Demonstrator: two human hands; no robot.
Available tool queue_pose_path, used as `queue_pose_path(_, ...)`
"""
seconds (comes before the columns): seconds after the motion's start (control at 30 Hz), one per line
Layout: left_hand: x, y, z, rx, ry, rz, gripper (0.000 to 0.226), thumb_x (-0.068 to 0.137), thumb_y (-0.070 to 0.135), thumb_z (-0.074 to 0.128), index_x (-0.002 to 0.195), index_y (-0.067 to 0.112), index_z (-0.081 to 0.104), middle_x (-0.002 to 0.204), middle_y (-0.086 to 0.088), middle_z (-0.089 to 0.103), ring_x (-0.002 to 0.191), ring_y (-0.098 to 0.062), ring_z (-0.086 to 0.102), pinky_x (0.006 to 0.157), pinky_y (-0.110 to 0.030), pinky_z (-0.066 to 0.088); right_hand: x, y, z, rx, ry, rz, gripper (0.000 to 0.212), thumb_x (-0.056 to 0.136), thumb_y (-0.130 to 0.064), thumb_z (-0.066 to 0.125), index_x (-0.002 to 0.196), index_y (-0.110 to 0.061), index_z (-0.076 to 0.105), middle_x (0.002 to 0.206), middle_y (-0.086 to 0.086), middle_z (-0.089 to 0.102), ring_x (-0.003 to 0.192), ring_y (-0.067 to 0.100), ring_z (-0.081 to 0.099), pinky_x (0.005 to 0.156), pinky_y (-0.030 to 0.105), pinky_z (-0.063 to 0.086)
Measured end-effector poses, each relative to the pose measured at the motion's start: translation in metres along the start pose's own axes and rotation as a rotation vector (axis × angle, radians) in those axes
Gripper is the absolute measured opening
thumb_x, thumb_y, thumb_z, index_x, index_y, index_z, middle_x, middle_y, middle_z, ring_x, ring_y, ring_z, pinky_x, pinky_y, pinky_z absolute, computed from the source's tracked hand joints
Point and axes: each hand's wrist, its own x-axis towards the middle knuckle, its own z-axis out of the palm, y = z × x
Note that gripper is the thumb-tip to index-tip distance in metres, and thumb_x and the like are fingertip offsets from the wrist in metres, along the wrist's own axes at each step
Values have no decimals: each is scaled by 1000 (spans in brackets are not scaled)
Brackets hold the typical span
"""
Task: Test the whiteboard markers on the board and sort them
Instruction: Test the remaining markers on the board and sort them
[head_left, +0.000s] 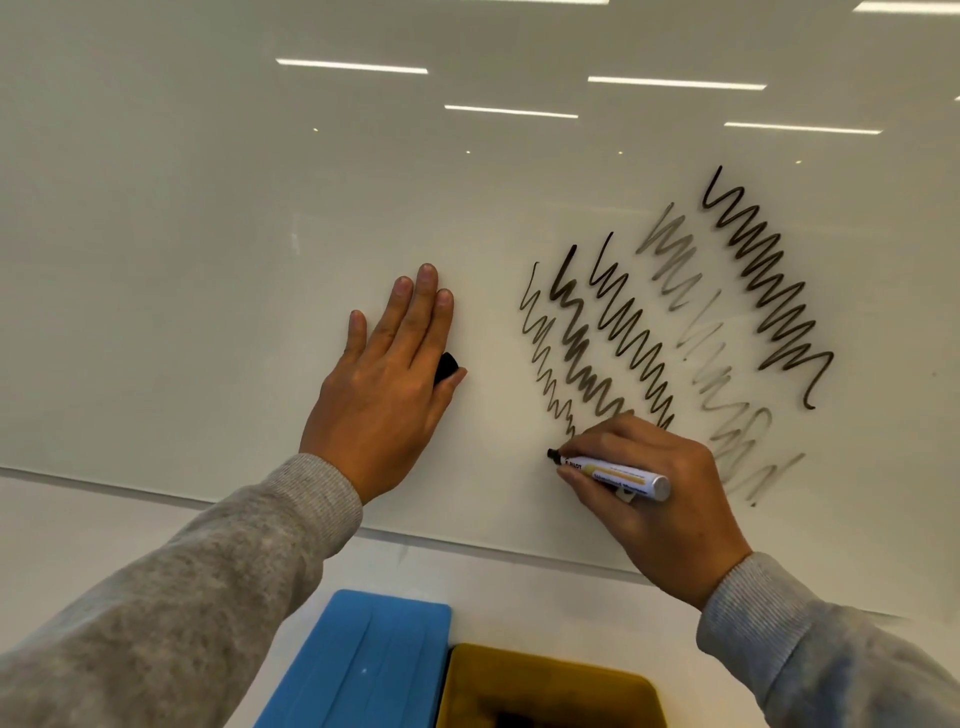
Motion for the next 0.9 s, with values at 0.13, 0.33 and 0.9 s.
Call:
queue_pose_path(0.13,-1,0,-1,1,-18,-7,68,105,44,30,160,10,5,168,-7,-6,154,-25,0,121,-53,23,0,0,-3,25,27,23,14,88,-18,76,101,-17,77,94,-9,69,84,2,64,75,17,54)
queue_pose_path(0.33,-2,-1,-6,-22,-52,-2,68,105,42,31,160,12,4,168,-4,-7,154,-23,-1,121,-52,22,-3,0,-7,40,-37,39,9,90,-20,74,99,-19,77,94,-10,68,84,6,64,74,24,54)
queue_pose_path(0.9,-67,12,-50,-126,-463,-73,64,105,47,30,160,23,10,166,4,14,136,-25,47,102,-41,49,-41,-47,-33,310,-74,607,68,74,-14,87,116,-32,37,78,3,60,53,4,54,54,17,48)
